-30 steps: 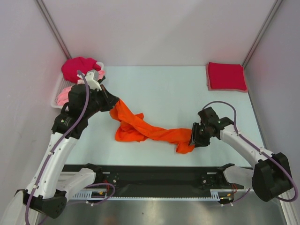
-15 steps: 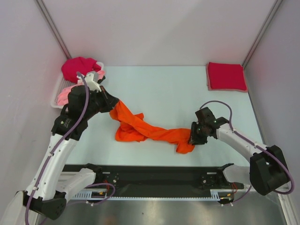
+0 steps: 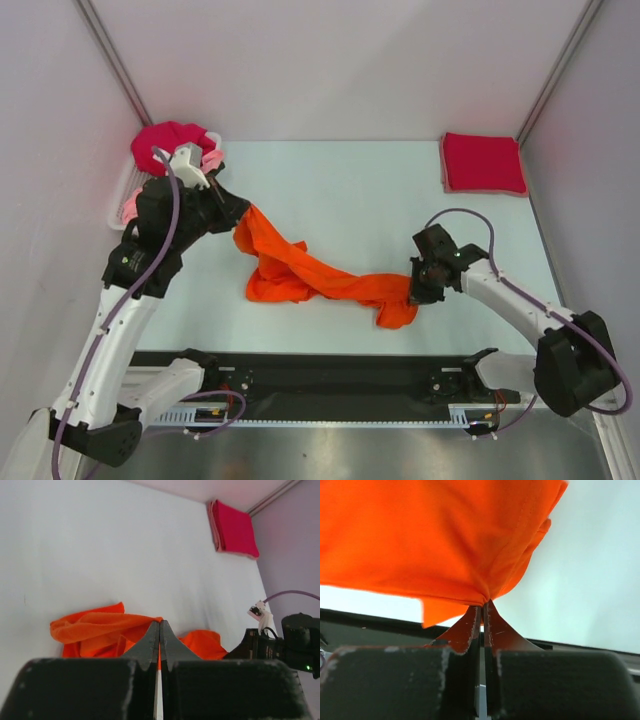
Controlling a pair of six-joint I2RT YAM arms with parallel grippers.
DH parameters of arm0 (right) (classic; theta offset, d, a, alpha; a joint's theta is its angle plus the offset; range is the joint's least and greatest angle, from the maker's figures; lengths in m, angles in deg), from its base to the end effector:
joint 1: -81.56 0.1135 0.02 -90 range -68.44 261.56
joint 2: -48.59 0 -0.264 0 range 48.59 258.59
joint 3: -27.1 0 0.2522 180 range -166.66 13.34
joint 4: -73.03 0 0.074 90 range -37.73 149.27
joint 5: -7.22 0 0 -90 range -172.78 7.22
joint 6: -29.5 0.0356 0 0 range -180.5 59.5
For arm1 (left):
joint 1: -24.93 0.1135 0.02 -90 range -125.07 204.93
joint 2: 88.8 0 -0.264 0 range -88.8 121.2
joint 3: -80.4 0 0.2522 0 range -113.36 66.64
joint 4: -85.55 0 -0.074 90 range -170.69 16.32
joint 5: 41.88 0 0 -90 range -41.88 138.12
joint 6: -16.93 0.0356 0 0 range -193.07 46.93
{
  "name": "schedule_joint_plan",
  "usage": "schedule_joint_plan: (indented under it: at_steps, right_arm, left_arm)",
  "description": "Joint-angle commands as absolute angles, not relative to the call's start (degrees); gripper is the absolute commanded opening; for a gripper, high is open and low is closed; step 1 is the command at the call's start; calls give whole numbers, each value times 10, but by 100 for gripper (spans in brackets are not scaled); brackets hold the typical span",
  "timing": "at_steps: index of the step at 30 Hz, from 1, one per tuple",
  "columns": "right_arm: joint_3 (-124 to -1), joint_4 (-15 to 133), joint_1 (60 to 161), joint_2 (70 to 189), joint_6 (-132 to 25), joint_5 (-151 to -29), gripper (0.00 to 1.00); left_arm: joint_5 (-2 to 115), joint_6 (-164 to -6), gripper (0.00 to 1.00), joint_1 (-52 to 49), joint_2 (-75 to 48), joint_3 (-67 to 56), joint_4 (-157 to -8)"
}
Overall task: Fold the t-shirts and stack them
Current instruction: Flatten the tshirt out
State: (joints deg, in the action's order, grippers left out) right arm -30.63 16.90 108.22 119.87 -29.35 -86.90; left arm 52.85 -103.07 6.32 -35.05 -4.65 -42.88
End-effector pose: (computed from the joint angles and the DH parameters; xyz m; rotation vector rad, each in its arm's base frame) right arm 0.1941 0.1003 0.2018 0.0932 2.8450 0.3362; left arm 0.1716 -0.0609 0.4195 -0.1396 1.9728 -0.6413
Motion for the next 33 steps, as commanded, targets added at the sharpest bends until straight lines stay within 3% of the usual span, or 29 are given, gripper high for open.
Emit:
schedule_joint_plan:
  at_steps: [1,11,16,25,33]
  right_arm:
    - [-398,94,1091,1122,-318,-788,0]
    - [-686,-39,1099,1087,-483,-694,0]
    - [-813,-66,1101,1031,-540,-728,0]
    - [-891,-55,1100,969,-537,-894,0]
    - [-951,-77,1089,1000,-529,-895,0]
  left_arm:
    - [494,-1023,0,61,-347,-127,-461]
    - [421,-896,0,63,-308,-361,-504]
    - [413,-855,0,63,-334,-446,-515]
    - [396,-853,0,63,-364,-540,-531]
    - [376,-836,0,62,-312,-608,-541]
